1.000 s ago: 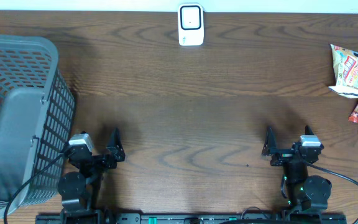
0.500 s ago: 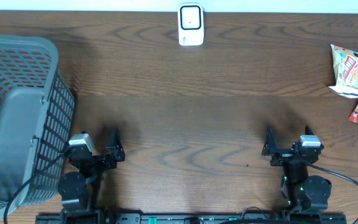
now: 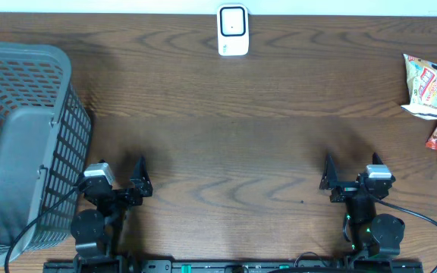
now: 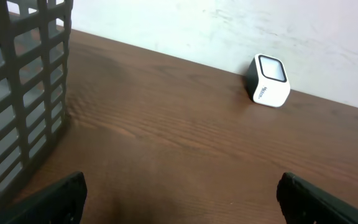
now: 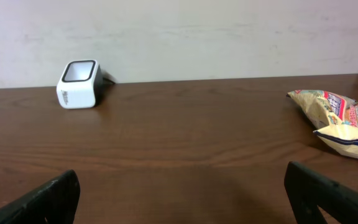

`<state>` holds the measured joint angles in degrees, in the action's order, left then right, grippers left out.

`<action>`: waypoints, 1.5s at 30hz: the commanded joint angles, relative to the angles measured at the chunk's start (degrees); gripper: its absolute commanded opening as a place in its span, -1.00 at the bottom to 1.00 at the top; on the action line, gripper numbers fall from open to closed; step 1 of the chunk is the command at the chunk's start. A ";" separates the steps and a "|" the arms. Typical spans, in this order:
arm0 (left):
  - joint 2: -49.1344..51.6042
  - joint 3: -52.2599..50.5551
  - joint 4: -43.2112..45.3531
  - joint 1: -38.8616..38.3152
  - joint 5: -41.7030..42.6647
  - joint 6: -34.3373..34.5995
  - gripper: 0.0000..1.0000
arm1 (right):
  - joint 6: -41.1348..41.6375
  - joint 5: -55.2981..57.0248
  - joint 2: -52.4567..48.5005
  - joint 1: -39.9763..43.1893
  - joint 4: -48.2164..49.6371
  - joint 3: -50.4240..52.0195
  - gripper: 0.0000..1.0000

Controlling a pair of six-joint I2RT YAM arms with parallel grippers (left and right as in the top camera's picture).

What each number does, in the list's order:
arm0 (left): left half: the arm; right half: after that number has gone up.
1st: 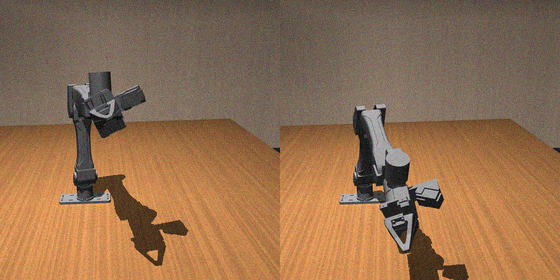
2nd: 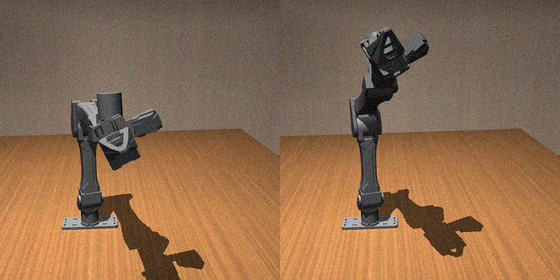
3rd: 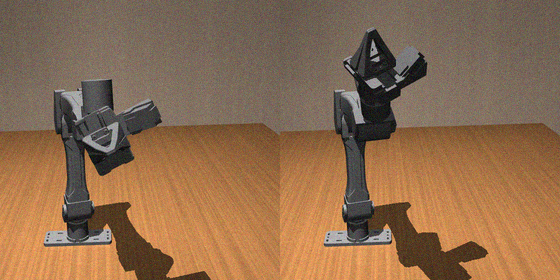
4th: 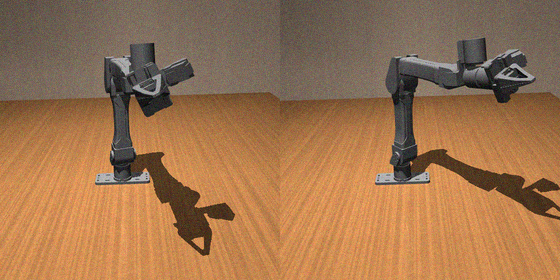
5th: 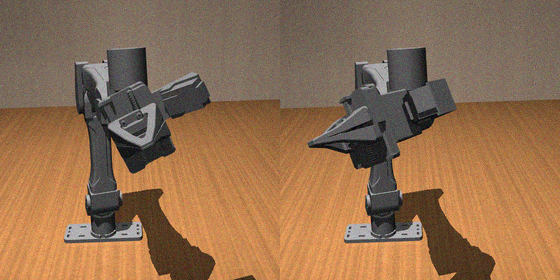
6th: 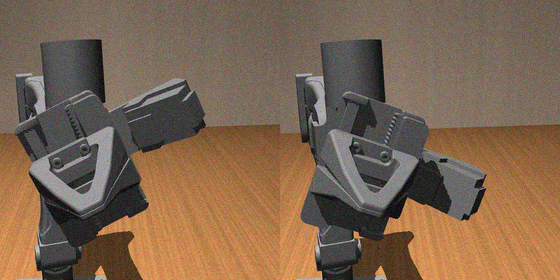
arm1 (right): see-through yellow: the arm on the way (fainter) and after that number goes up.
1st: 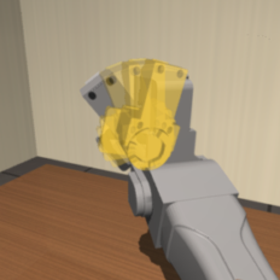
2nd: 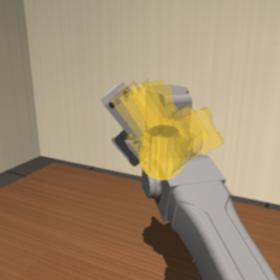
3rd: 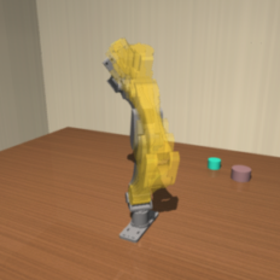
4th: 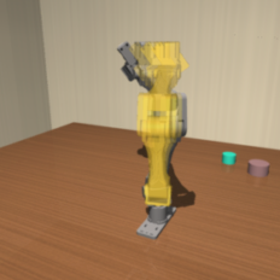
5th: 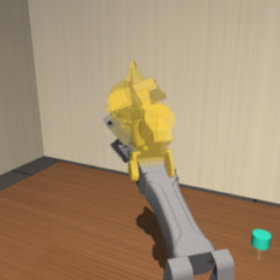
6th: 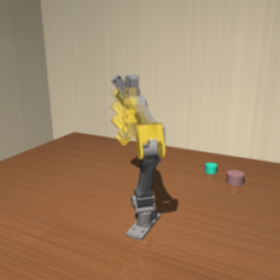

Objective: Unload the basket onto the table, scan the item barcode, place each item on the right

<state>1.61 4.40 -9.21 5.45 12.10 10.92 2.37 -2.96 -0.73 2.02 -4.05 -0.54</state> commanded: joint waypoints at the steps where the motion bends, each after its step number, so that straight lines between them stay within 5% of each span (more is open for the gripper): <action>1: -0.15 -1.29 -0.63 -0.17 0.33 0.52 0.96 | -0.28 0.48 0.46 0.24 -0.15 0.22 0.98; 14: -1.53 -1.29 -0.74 -0.17 0.26 0.39 0.96 | -0.28 0.48 0.44 0.24 -0.15 0.22 0.98; 24: -1.53 -2.25 1.57 -0.17 -1.20 -19.65 0.96 | -0.28 0.48 0.46 0.24 -0.15 0.22 0.99; 45: -1.55 -4.20 5.84 -0.35 -2.12 -19.02 0.95 | -0.28 0.48 0.44 0.24 -0.15 0.22 0.99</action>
<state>0.62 1.93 -2.42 5.41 11.11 -8.43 2.35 -2.96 -0.73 2.02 -4.05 -0.54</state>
